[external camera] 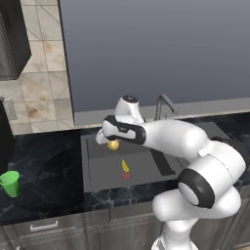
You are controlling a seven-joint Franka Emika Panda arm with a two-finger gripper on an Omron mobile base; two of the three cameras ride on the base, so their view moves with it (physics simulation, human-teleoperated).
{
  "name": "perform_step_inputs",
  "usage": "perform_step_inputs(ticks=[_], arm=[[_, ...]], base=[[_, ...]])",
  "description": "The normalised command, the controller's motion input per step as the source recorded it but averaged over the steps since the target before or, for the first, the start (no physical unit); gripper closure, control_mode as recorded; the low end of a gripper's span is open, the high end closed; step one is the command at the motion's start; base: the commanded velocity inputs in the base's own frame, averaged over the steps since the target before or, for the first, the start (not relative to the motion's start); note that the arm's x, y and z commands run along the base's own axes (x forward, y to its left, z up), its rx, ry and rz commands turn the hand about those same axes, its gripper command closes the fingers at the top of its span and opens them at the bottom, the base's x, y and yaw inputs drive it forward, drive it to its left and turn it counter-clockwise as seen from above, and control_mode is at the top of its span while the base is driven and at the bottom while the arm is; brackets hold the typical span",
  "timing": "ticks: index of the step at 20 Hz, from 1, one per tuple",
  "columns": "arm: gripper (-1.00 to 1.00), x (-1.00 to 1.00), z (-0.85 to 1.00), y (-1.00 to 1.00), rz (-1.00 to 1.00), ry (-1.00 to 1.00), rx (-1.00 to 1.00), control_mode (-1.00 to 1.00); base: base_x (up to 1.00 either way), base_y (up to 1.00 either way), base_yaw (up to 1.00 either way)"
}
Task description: Remove the lemon wedge and potato from the sink. Then move the bowl and cup from the counter to the sink for washing.
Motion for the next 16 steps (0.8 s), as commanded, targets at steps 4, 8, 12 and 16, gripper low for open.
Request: perform_step_inputs(ticks=[4, 8, 12, 16], arm=[[1.00, 0.00, 0.14, 0.29, 0.00, -0.08, -0.01, -1.00], [1.00, 0.00, 0.04, 0.40, 0.00, -0.18, -0.05, -1.00], [1.00, 0.00, 0.00, 0.44, 0.00, -0.20, -0.07, -1.00], [1.00, 0.02, 0.03, 0.40, 0.00, -0.10, -0.05, -1.00]], base=[[0.00, 0.00, 0.00], [0.00, 0.00, 0.00], [0.00, 0.00, 0.00], [0.00, 0.00, 0.00]])
